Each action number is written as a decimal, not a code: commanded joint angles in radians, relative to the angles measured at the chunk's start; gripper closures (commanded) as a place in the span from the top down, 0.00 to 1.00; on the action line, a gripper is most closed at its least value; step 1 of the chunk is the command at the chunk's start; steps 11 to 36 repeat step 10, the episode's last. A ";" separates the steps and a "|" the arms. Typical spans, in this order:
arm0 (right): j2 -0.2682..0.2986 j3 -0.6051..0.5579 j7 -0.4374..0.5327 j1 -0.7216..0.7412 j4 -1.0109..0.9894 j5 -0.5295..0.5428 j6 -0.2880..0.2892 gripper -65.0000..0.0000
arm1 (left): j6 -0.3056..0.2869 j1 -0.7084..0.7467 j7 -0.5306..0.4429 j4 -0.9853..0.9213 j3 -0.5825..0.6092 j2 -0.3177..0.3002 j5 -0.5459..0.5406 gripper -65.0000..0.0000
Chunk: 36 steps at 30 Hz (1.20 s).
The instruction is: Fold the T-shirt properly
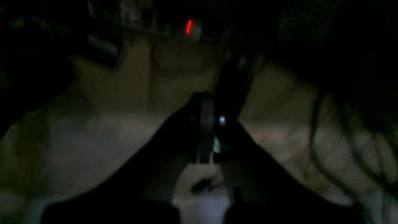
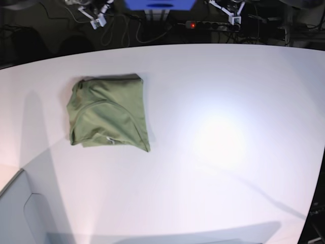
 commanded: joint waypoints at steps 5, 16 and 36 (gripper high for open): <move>0.007 -0.079 0.088 0.092 -0.225 -0.070 -0.453 0.00 | -0.002 -0.118 -0.074 -0.187 0.088 -0.025 -0.007 0.00; 0.007 -0.173 0.248 0.209 -0.542 -0.068 -0.792 0.00 | 0.000 -0.134 -0.074 -0.190 0.128 -0.017 -0.007 0.00; 0.007 -0.173 0.248 0.209 -0.542 -0.068 -0.792 0.00 | 0.000 -0.134 -0.074 -0.190 0.128 -0.017 -0.007 0.00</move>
